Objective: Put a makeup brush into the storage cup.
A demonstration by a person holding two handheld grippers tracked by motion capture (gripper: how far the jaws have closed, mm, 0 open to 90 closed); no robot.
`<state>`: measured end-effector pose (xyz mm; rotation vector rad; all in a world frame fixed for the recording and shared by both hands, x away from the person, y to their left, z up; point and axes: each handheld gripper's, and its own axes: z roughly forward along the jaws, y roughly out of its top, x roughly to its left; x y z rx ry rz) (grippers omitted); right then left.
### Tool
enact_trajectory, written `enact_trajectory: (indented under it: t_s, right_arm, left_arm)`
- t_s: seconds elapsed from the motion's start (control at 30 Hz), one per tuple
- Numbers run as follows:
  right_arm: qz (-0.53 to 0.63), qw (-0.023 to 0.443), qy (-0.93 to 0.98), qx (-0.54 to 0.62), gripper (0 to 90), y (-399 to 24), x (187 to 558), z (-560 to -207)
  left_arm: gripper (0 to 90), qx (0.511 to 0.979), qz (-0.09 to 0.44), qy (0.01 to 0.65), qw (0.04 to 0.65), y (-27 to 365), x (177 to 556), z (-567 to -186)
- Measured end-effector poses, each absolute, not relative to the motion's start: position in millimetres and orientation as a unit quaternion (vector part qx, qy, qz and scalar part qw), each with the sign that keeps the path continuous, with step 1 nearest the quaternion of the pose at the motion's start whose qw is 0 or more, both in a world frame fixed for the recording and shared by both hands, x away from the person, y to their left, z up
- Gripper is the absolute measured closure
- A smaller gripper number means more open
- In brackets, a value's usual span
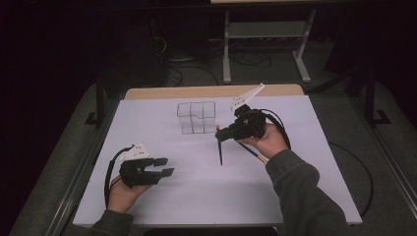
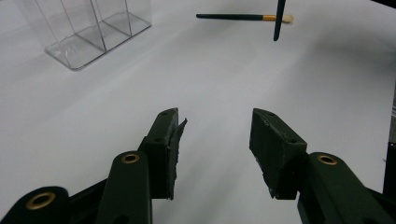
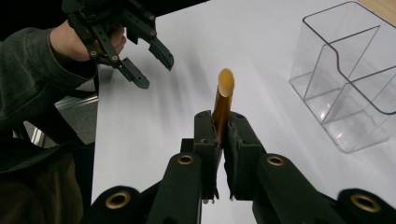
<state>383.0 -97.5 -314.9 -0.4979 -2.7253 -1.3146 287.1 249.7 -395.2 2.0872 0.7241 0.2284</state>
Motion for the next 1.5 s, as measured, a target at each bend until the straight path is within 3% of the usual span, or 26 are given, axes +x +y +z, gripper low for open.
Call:
enact_trajectory:
  t_s: [0.5, 1.5]
  right_arm:
    - [-0.424, 0.025, -0.891, -0.160, 83.1, -95, 394, -298]
    - [-0.420, -0.002, -0.892, -0.165, 83.1, -80, 432, -260]
  left_arm:
    - [45.5, 0.838, 0.102, 0.298, 0.445, 252, 287, -396]
    - [41.0, 0.829, 0.098, 0.305, 0.458, 260, 287, -391]
